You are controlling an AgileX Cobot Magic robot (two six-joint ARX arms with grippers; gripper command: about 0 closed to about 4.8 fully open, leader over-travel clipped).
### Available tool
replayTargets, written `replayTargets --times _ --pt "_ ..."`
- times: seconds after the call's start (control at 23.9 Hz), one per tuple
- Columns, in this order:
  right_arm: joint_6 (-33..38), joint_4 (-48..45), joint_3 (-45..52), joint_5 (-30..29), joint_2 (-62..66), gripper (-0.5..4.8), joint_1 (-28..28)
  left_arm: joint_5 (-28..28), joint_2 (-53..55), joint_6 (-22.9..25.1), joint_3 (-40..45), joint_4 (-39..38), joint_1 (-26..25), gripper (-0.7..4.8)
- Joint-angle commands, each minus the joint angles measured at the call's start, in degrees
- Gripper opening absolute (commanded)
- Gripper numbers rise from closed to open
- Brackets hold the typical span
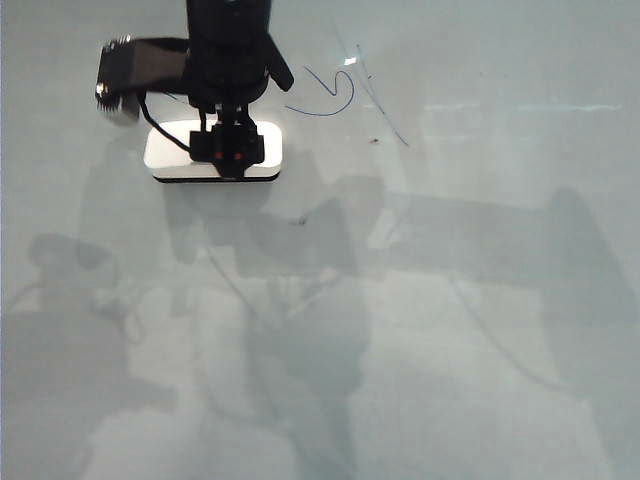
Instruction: Grab the whiteboard eraser that is attached to the surface of the whiteboard and use it to clean the writing on the whiteboard.
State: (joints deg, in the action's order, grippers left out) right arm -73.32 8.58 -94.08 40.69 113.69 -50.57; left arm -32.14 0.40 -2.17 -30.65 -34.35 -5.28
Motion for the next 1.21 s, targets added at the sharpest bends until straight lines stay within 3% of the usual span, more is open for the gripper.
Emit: replayTargets --times 0.04,0.38,1.21 --pt "-6.5 -6.8 -1.2 11.9 -3.0 1.54 0.2 0.0 0.0 0.2 0.0 0.5 0.0 -0.02" --pt "-9.3 -6.9 -8.1 12.3 -6.6 1.57 -5.8 0.0 0.0 0.2 0.0 0.5 0.0 -0.02" --pt "-4.0 -5.7 -10.2 7.1 1.7 1.57 -5.7 0.0 0.0 0.2 0.0 0.5 0.0 -0.02"
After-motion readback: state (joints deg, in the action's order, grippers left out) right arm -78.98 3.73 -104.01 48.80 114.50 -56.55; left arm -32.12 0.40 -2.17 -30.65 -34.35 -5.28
